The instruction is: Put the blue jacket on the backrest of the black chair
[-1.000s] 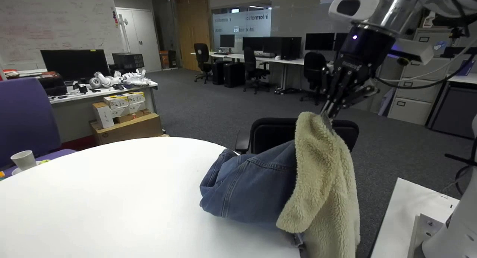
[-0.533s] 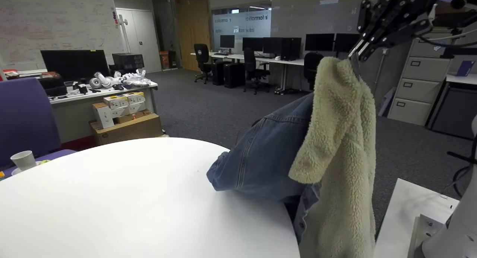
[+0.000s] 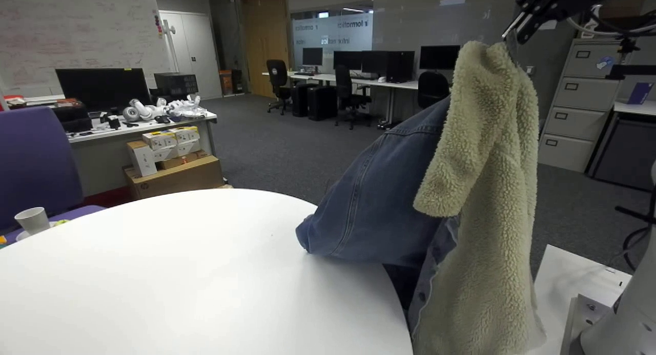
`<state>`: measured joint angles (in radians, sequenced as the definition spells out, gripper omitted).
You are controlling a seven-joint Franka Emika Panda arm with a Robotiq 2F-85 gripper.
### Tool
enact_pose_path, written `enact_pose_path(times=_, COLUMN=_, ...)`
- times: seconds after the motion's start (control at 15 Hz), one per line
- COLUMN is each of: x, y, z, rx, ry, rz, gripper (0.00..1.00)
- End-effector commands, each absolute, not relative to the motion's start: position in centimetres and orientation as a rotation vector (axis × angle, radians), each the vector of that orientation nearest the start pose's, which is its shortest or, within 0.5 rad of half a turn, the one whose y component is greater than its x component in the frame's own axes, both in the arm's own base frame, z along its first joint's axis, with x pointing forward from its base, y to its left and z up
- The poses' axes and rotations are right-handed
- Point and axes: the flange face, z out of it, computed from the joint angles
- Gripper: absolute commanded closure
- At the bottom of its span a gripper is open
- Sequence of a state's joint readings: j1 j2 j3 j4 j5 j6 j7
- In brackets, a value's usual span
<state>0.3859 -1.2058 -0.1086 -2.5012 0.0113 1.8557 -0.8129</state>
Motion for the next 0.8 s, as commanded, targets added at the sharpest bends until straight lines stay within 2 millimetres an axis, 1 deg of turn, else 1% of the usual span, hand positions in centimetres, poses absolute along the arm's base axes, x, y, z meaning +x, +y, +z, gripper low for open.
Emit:
enact_pose_path(times=0.0, x=18.0, y=4.3, z=72.5, rx=-2.603, ry=-1.598, rz=-1.026, gripper=0.98)
enact_pose_path(times=0.13, x=16.1, y=4.2, z=74.8, rx=-2.640, ry=-1.571, rz=-1.125, gripper=0.98)
enact_pose_path(times=0.2, x=15.2, y=3.9, z=76.0, rx=-2.657, ry=-1.540, rz=-1.165, gripper=0.98)
enact_pose_path(times=0.4, x=13.0, y=0.6, z=79.2, rx=-2.746, ry=-1.372, rz=-1.246, gripper=0.98)
enact_pose_path(times=0.47, x=13.4, y=-0.7, z=79.5, rx=-2.791, ry=-1.325, rz=-1.217, gripper=0.98)
enact_pose_path(times=0.6, x=15.2, y=-2.8, z=78.6, rx=-2.870, ry=-1.258, rz=-1.135, gripper=0.98)
enact_pose_path(times=0.67, x=17.2, y=-3.3, z=77.0, rx=-2.901, ry=-1.245, rz=-1.066, gripper=0.98)
enact_pose_path(times=0.73, x=18.7, y=-3.6, z=75.9, rx=-2.922, ry=-1.235, rz=-1.022, gripper=0.98)
